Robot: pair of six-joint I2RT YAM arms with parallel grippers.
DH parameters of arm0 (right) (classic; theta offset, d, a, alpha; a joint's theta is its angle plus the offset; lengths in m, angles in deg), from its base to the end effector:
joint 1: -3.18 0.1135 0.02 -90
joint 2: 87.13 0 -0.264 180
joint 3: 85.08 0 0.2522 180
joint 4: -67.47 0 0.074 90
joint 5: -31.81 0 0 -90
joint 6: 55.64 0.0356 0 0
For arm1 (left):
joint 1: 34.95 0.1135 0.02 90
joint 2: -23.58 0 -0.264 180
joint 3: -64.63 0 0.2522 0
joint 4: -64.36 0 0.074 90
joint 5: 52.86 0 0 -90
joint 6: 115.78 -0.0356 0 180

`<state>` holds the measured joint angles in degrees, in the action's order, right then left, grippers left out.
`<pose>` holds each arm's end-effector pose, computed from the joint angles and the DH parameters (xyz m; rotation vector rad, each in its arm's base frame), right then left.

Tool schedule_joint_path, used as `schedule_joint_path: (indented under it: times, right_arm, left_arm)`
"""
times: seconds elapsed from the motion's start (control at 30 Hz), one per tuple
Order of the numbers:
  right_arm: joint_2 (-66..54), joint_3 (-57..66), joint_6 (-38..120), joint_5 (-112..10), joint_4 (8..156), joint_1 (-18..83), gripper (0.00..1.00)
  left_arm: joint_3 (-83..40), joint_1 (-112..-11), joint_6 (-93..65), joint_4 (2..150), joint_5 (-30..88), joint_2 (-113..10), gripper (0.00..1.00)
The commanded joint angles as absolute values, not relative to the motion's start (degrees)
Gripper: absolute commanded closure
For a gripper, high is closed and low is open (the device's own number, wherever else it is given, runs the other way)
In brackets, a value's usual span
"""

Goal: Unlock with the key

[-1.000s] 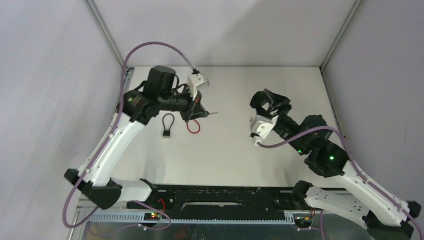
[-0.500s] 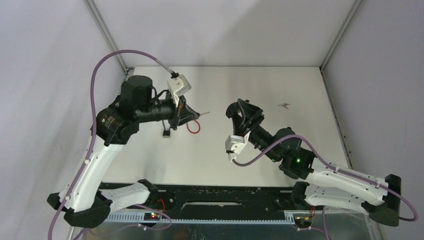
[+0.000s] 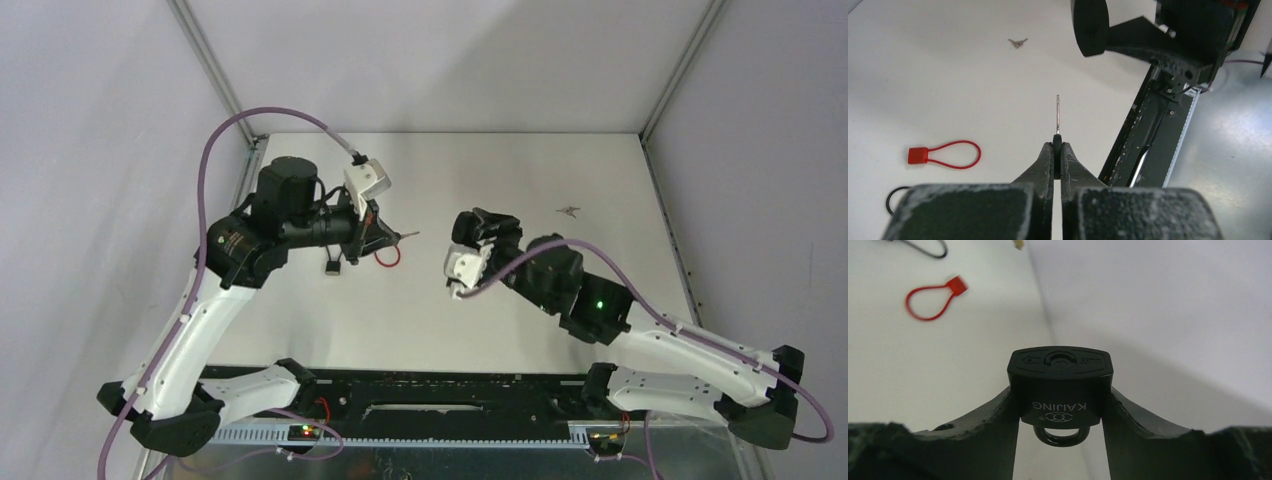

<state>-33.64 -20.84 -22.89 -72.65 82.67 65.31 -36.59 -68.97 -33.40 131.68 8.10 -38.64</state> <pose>0.1102 0.1893 0.3643 -1.3160 0.9918 -0.1430 0.1441 -0.1181 0.4559 1.0350 1.8211 -0.8042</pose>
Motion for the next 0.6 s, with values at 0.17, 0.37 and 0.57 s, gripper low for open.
schedule_joint_path:
  times: [0.17, 0.37, 0.57]
  right_arm:
    - [-21.4, 8.7, 5.2, -51.1, 124.6, 47.8, 1.0]
    - [-9.3, 27.0, 1.3, -27.6, 156.2, 38.8, 1.0]
    - [-14.4, 20.9, -6.3, -18.4, 158.0, 36.9, 1.0]
  left_arm:
    - [-33.3, -69.3, -39.4, 131.2, 10.9, -41.9, 1.0]
    - [-33.6, -69.3, -41.0, 133.2, 8.5, -45.8, 1.0]
    - [-33.6, -69.2, -45.2, 135.9, 5.5, -47.5, 1.0]
